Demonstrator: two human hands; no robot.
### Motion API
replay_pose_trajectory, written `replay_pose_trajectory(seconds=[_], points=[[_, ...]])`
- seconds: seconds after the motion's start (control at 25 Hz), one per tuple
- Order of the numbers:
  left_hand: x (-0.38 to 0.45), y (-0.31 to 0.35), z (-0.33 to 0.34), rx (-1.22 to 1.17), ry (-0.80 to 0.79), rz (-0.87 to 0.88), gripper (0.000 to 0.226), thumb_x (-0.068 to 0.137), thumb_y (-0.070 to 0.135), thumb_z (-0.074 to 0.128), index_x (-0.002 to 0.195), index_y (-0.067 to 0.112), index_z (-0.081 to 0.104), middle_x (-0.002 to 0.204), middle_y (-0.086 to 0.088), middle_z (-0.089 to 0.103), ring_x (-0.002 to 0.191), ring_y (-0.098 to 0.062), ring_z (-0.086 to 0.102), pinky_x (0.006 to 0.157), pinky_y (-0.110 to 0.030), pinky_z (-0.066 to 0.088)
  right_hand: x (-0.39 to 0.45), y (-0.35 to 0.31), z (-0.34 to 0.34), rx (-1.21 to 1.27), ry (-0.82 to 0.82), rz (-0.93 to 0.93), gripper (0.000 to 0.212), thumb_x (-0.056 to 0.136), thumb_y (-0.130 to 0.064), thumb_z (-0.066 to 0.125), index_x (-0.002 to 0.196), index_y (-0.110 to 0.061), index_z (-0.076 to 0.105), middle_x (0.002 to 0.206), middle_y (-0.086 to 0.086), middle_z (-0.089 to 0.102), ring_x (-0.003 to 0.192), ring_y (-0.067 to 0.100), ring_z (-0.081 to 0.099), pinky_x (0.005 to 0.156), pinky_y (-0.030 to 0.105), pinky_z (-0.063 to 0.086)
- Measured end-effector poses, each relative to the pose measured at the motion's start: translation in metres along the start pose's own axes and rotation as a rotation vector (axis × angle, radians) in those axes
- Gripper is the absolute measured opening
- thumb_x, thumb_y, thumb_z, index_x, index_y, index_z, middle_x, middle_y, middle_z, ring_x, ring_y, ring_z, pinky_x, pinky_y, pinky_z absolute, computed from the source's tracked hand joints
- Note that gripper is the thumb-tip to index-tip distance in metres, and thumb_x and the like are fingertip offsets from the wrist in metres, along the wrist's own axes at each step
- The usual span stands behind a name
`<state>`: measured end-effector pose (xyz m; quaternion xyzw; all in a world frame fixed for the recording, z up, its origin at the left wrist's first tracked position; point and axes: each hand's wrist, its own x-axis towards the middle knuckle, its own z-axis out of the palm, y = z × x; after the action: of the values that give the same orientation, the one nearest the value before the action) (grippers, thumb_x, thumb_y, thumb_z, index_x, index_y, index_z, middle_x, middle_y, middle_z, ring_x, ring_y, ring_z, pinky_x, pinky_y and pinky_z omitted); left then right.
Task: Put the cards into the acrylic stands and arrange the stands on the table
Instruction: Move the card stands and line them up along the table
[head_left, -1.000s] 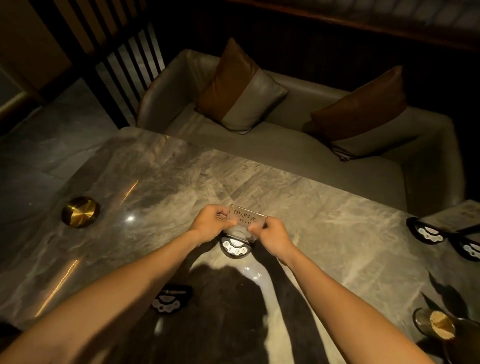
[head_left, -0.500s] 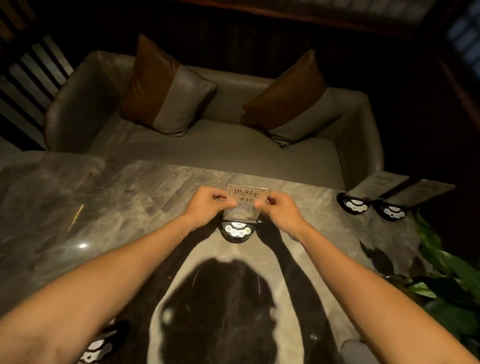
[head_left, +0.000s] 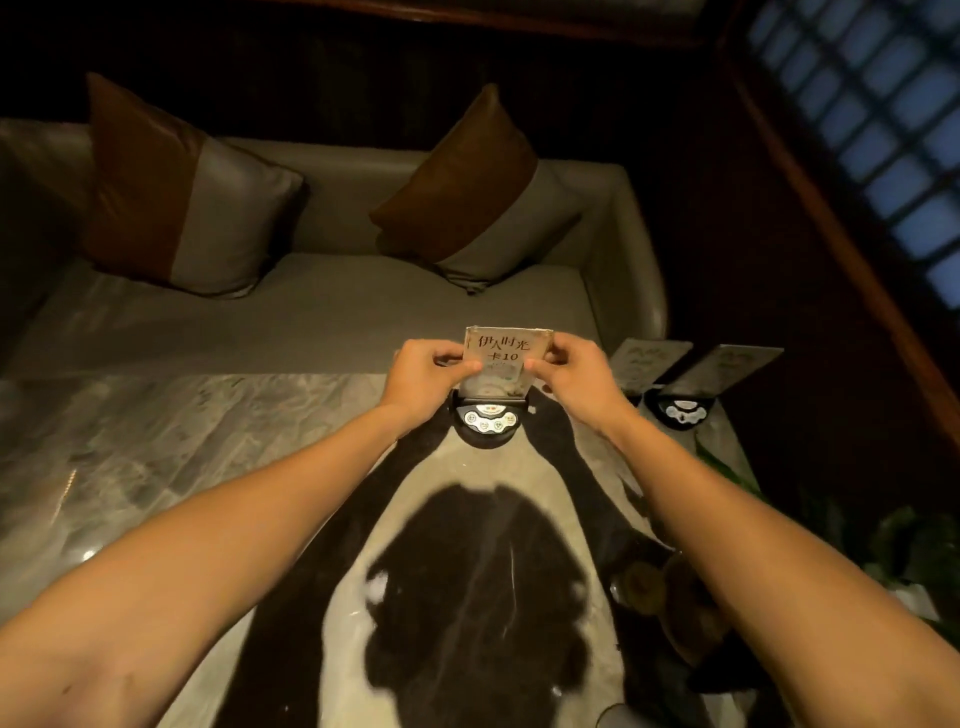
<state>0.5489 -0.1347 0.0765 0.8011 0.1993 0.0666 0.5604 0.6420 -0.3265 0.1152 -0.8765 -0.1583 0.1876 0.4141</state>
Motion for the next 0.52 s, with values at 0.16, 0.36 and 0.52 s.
replay_pose_trajectory(seconds=[0.16, 0.36, 0.52], points=[[0.032, 0.002, 0.031, 0.008, -0.016, 0.002, 0.016, 0.084, 0.023, 0.081, 0.100, 0.022, 0.081, 0.100, 0.006, 0.079, 0.094, -0.007, 0.073, 0.092, -0.036, 0.060, 0.025, 0.015, -0.029, -0.189, -0.014, -0.055, 0.016, 0.092, -0.014, 0.067, 0.108, -0.010, 0.070, 0.110, 0.003, 0.074, 0.097, 0.018, 0.067, 0.085, 0.038, 0.060], [0.055, -0.005, 0.060, 0.004, -0.013, -0.018, 0.007, 0.084, 0.023, 0.081, 0.091, 0.025, 0.081, 0.095, 0.006, 0.080, 0.094, -0.010, 0.074, 0.094, -0.040, 0.058, 0.050, 0.024, -0.056, -0.407, -0.063, -0.190, 0.003, 0.095, -0.020, 0.061, 0.094, -0.017, 0.061, 0.106, 0.004, 0.074, 0.097, 0.023, 0.068, 0.079, 0.043, 0.060], [0.066, -0.014, 0.076, -0.029, -0.030, -0.074, 0.013, 0.081, 0.023, 0.083, 0.081, 0.036, 0.079, 0.092, 0.011, 0.080, 0.093, -0.009, 0.075, 0.095, -0.042, 0.058, 0.070, 0.037, -0.067, -0.547, -0.137, -0.210, 0.004, 0.094, -0.022, 0.064, 0.090, -0.021, 0.065, 0.095, 0.000, 0.075, 0.091, 0.019, 0.068, 0.113, 0.048, 0.040]])
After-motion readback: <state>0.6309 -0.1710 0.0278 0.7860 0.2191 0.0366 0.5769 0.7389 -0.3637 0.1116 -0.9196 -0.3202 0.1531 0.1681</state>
